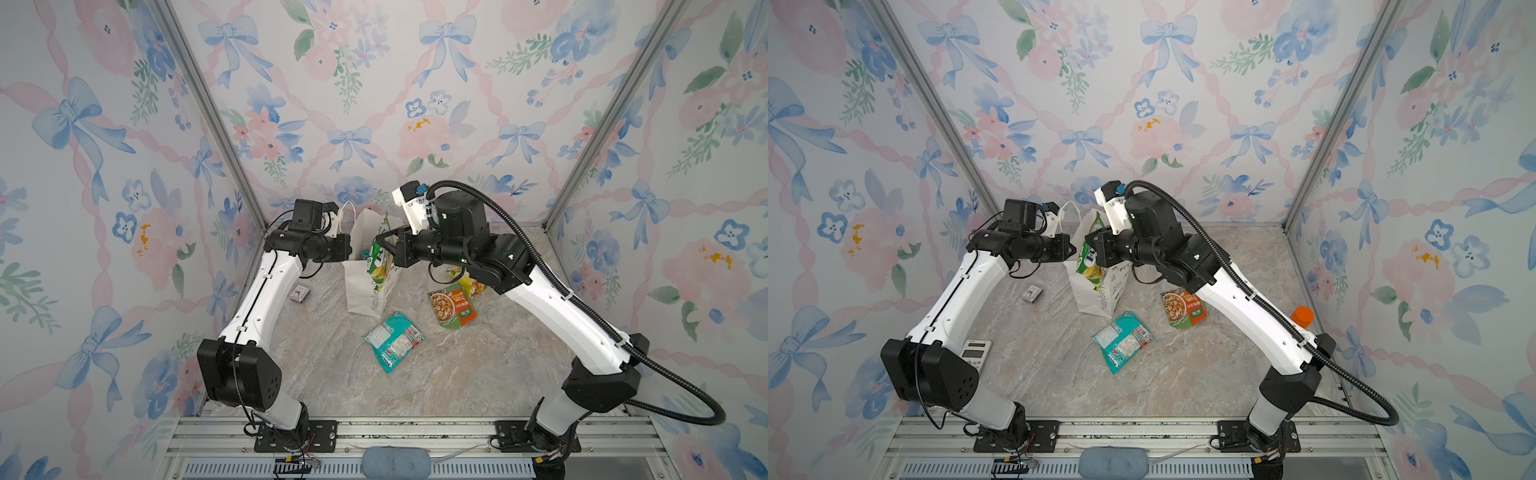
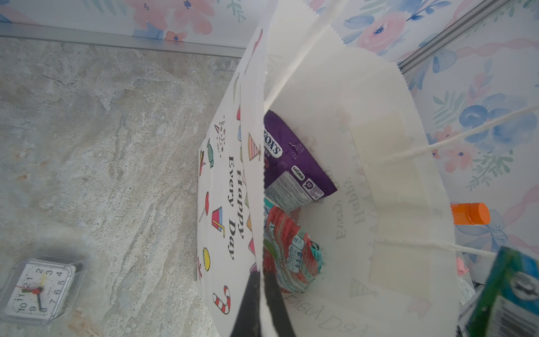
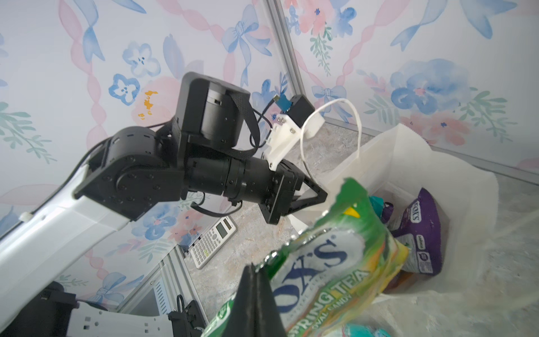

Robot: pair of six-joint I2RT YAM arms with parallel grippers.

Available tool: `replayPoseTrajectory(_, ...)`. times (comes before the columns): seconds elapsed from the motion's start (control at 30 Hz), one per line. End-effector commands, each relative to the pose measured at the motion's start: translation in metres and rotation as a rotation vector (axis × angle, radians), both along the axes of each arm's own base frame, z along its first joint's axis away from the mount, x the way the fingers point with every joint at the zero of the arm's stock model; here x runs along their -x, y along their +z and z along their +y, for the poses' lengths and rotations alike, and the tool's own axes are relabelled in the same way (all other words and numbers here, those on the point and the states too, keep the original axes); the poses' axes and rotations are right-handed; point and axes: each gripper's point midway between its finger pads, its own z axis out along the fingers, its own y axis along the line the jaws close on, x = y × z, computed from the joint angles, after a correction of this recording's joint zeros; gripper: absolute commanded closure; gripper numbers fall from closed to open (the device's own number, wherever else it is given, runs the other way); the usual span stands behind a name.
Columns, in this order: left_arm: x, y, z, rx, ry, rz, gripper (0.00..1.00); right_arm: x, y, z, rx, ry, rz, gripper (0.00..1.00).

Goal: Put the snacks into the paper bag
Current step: 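Lift and carry the green spring tea bag toward the paper bag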

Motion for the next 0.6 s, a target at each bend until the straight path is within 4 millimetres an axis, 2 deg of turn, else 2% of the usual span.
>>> replayPoseTrajectory(0.0, -0.003, 0.015, -0.006, 0.042, -0.016, -0.049, 1.0, 0.002, 0.027, 0.006, -0.037, 0.016, -0.076, 1.0)
replayPoseTrajectory(0.57, -0.003, 0.014, -0.007, 0.043, -0.017, -0.047, 1.0, -0.034, 0.035, 0.016, -0.012, -0.011, -0.132, 1.0)
